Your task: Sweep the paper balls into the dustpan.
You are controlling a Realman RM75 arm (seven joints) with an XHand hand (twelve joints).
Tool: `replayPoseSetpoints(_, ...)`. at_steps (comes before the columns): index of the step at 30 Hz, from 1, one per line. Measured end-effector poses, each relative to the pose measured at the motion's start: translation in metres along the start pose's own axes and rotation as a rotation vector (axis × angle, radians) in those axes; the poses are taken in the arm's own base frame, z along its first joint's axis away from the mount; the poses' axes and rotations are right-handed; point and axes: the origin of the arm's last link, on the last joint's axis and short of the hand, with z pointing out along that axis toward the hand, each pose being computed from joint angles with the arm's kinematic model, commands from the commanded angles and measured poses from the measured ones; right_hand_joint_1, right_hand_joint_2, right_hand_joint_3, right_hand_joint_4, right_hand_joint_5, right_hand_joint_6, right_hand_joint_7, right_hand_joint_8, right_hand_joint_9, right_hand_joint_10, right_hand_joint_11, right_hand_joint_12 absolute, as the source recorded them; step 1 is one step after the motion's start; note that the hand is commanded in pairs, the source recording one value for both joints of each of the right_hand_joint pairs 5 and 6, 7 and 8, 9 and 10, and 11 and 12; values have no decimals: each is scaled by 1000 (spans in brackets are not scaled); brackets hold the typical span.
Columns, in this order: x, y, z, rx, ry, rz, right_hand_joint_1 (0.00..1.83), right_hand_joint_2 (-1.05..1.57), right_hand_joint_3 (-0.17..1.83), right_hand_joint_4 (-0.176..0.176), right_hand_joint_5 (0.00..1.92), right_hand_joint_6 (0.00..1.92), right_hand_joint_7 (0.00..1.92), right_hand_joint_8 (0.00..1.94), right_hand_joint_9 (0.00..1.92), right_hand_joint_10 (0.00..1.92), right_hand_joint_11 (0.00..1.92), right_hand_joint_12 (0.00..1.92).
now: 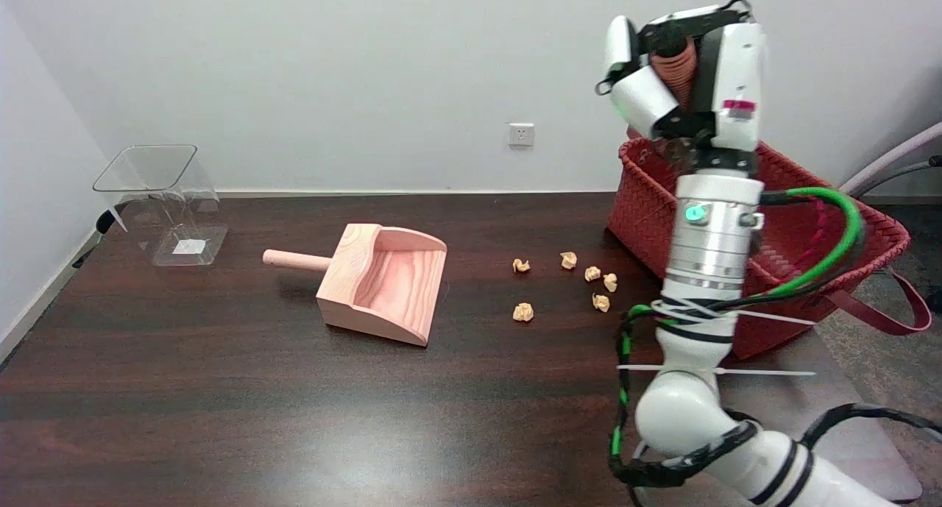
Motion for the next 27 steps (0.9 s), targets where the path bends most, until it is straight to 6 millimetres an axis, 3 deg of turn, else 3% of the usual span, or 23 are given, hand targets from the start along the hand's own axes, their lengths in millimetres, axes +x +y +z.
replayPoseSetpoints(14, -37, -6, -16, -37, -30, -52, 849, 1571, 1073, 0, 1920, 1920, 1920, 1920, 1920, 1920, 1920, 1920)
replayPoseSetpoints(27, -62, 12, -38, -88, -45, -6, 841, 1571, 1013, 0, 1920, 1920, 1920, 1920, 1920, 1920, 1920, 1920)
